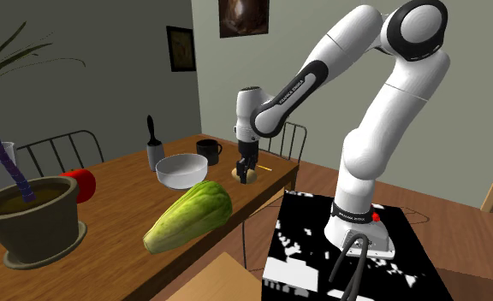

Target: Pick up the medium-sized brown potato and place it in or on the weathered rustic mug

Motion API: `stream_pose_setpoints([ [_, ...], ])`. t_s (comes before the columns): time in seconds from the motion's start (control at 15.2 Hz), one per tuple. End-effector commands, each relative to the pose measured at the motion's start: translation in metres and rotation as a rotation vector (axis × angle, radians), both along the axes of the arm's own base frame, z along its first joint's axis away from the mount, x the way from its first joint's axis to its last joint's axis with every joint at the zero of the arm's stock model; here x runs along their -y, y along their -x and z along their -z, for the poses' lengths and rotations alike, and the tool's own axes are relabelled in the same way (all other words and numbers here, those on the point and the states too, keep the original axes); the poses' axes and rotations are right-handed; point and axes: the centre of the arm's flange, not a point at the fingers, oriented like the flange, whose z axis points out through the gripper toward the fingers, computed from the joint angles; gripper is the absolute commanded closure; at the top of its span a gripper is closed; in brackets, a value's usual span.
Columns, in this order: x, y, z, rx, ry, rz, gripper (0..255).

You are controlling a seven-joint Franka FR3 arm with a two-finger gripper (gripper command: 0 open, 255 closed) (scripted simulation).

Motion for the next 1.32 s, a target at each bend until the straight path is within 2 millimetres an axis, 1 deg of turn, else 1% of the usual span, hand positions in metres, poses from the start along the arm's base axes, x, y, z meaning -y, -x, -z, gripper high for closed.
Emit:
stream_pose_setpoints([
  [0.0, 0.0, 0.0, 0.0, 0.0, 0.0, 0.0, 255],
  [0.33, 0.0, 0.0, 0.0, 0.0, 0.0, 0.0, 255],
  [1.25, 0.0, 0.0, -0.074, 0.0, 0.0, 0.0, 255],
])
